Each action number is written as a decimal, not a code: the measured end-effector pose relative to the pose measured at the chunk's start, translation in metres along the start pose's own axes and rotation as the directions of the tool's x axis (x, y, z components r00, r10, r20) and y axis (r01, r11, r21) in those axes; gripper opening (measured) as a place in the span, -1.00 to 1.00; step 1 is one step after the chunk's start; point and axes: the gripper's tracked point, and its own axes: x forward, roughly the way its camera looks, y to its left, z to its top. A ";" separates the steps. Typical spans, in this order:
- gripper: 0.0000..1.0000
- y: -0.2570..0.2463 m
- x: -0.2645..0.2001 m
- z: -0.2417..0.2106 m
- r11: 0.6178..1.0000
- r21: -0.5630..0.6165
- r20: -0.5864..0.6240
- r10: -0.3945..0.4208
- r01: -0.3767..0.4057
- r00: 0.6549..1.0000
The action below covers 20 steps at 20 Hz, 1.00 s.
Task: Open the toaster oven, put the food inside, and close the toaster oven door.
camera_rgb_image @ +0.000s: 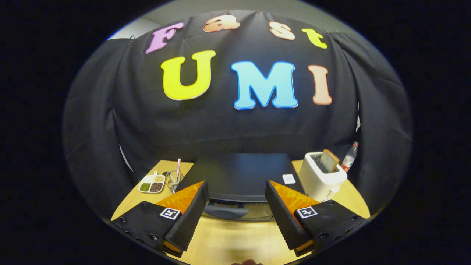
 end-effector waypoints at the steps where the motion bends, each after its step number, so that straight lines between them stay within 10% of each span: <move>1: 0.97 -0.008 -0.010 0.011 1.000 -0.028 0.049 -0.005 0.007 0.999; 11: 0.97 -0.111 -0.115 -0.012 0.992 -0.003 0.105 -0.127 0.128 0.986; 20: 0.97 -0.155 -0.119 -0.004 0.975 0.082 0.096 -0.215 0.208 0.972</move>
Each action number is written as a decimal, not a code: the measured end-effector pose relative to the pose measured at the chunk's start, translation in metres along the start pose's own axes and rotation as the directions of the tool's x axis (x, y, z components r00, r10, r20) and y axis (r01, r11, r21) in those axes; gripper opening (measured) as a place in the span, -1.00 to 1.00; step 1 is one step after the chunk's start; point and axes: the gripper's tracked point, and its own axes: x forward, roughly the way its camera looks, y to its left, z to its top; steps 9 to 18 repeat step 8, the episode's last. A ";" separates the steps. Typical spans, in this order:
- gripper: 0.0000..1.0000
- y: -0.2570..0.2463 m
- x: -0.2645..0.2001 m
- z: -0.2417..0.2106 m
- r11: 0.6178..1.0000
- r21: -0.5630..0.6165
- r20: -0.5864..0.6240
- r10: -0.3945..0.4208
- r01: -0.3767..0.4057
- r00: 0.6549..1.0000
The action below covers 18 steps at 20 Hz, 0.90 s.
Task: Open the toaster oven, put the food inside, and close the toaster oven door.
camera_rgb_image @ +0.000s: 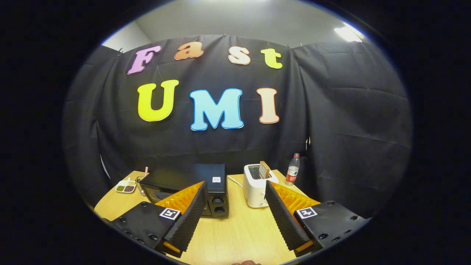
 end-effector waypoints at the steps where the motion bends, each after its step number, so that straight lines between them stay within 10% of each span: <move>1: 0.97 0.005 0.001 0.004 1.000 0.010 0.006 0.006 -0.006 1.000; 18: 0.97 0.032 0.015 0.021 0.998 0.013 0.028 0.058 -0.059 0.998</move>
